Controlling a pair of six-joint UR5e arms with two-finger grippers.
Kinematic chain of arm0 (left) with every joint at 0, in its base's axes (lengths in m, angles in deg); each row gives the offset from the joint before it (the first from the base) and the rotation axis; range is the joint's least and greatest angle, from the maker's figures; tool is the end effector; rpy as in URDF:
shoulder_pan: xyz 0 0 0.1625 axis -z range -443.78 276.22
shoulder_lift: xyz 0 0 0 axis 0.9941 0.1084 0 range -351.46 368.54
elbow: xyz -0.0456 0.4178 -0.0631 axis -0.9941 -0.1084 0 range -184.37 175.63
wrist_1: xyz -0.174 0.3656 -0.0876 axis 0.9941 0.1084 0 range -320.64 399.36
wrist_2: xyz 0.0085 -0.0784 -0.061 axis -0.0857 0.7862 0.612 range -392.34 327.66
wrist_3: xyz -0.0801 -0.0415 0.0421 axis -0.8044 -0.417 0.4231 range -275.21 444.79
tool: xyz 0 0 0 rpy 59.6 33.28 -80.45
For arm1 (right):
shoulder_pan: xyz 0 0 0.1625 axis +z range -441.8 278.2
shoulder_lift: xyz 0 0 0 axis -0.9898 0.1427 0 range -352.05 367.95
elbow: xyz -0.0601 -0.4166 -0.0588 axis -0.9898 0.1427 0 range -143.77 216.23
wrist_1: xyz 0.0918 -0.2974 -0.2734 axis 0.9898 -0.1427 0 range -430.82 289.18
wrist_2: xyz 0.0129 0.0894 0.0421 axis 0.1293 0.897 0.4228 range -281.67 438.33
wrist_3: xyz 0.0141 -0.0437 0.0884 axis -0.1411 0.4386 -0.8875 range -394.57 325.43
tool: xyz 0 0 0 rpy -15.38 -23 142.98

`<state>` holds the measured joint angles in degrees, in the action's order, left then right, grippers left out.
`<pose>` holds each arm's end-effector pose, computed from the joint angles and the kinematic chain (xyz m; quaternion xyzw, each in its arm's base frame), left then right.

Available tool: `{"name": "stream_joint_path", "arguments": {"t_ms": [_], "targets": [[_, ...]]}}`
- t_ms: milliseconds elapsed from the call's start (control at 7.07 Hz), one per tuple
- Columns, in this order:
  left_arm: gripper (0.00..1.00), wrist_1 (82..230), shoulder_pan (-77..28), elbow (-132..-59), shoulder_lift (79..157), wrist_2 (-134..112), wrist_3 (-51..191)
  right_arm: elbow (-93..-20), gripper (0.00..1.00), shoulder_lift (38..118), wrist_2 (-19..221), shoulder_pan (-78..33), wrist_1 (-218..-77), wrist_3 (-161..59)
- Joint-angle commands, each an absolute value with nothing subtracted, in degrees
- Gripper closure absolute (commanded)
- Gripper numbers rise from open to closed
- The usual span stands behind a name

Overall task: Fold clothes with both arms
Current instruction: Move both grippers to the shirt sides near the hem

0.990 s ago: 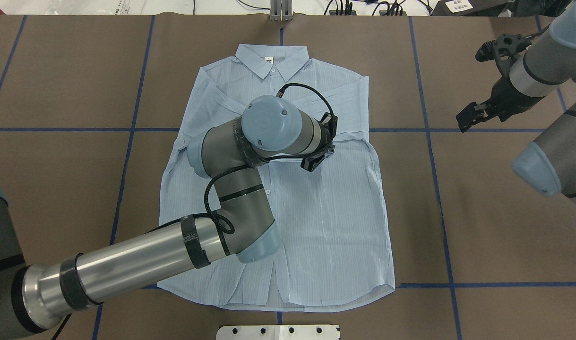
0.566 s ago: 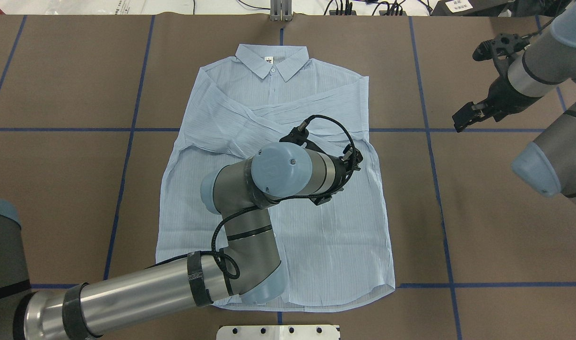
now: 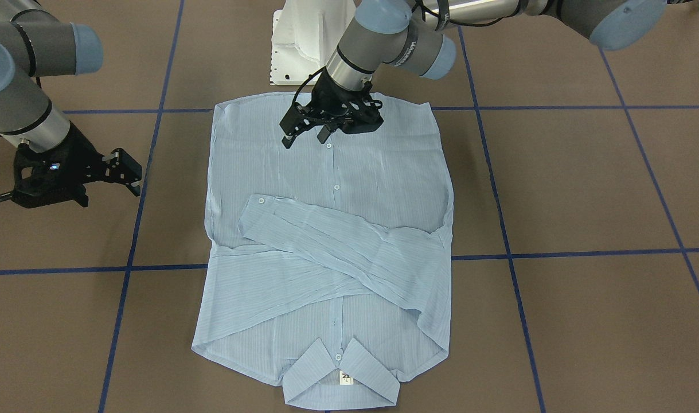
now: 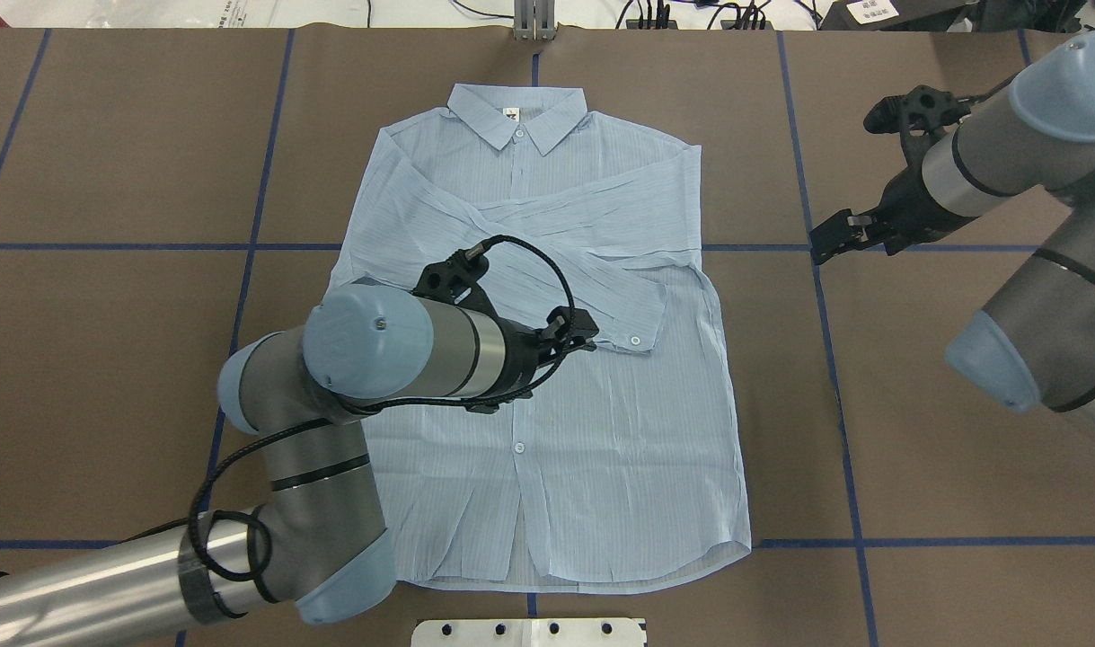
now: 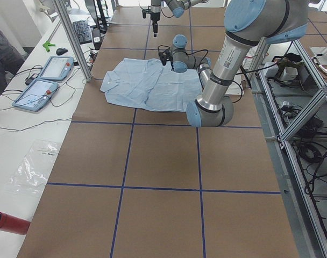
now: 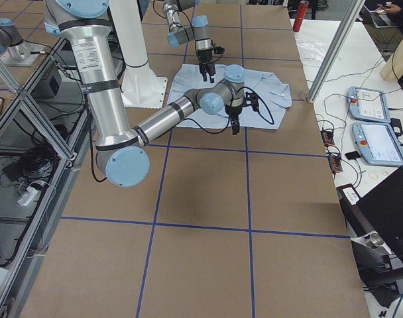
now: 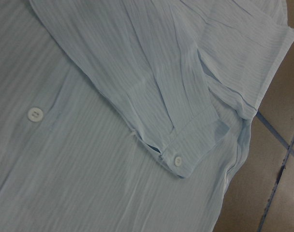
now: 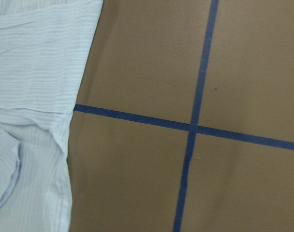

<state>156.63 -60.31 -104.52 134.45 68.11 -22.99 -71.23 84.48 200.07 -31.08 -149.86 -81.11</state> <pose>0.5446 -0.3622 0.1568 -0.0434 0.5975 -0.2305 0.7668 -0.2959 -0.4894 0.3707 0.0780 -0.4212 -0.0407 0.9027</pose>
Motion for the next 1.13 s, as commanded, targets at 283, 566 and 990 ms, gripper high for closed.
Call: {"name": "stream_joint_path", "arguments": {"t_ms": [283, 566, 990], "targets": [[0.01, 146.16, -59.52, -121.59, 119.49, 69.00, -12.89, -79.24, 0.00, 88.98, 192.33, -44.25, -144.91, -98.62], [0.01, 146.15, -60.31, -122.31, 117.35, 68.74, -11.54, -80.13, 0.00, 89.60, 188.83, -48.12, -144.91, -102.58], [0.01, 144.91, -61.00, -121.97, 112.97, 68.30, -8.29, -82.24, 0.00, 91.45, 185.93, -52.41, -145.18, -106.44]]}}
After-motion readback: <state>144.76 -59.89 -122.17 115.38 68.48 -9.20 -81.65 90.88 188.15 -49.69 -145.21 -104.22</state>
